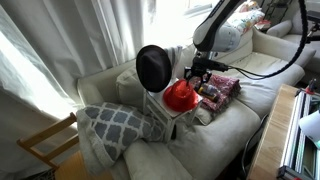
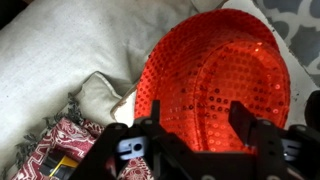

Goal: Hang the black hat on the left side of the backrest of the chair then hang the red hat on the right side

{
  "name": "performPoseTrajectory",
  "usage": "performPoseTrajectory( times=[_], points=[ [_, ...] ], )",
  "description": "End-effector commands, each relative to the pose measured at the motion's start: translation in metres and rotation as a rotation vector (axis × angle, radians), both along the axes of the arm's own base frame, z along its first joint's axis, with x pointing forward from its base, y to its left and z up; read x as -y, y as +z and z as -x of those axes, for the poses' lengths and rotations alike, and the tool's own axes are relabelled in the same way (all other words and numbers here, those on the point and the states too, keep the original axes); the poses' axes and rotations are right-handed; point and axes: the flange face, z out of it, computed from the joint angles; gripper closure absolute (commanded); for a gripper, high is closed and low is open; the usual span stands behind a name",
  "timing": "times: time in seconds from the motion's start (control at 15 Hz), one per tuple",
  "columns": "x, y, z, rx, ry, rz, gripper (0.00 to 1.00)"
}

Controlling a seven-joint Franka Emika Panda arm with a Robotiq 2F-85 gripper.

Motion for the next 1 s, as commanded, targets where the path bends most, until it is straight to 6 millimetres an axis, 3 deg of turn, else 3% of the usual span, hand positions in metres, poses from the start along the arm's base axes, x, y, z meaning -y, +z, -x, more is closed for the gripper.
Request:
performPoseTrajectory(
  times=[0.0,0.13,0.2,0.33,0.53,0.6,0.67,0.73,0.93],
  points=[
    [0.008,-0.018,-0.001,0.008,-0.029,-0.061,0.61],
    [0.01,-0.025,0.0,0.017,-0.032,-0.088,0.67],
    [0.009,-0.027,0.0,0.027,-0.033,-0.098,0.38],
    [0.008,-0.031,0.0,0.045,-0.027,-0.121,0.37],
    [0.005,-0.038,0.002,0.046,-0.001,-0.151,0.22],
    [0.005,-0.04,0.003,0.046,0.003,-0.153,0.47],
    [0.005,-0.042,0.004,0.049,0.006,-0.156,0.55],
    [0.005,-0.043,0.005,0.049,0.009,-0.159,0.56],
    [0.004,-0.046,0.006,0.049,0.016,-0.17,0.8]
  ],
)
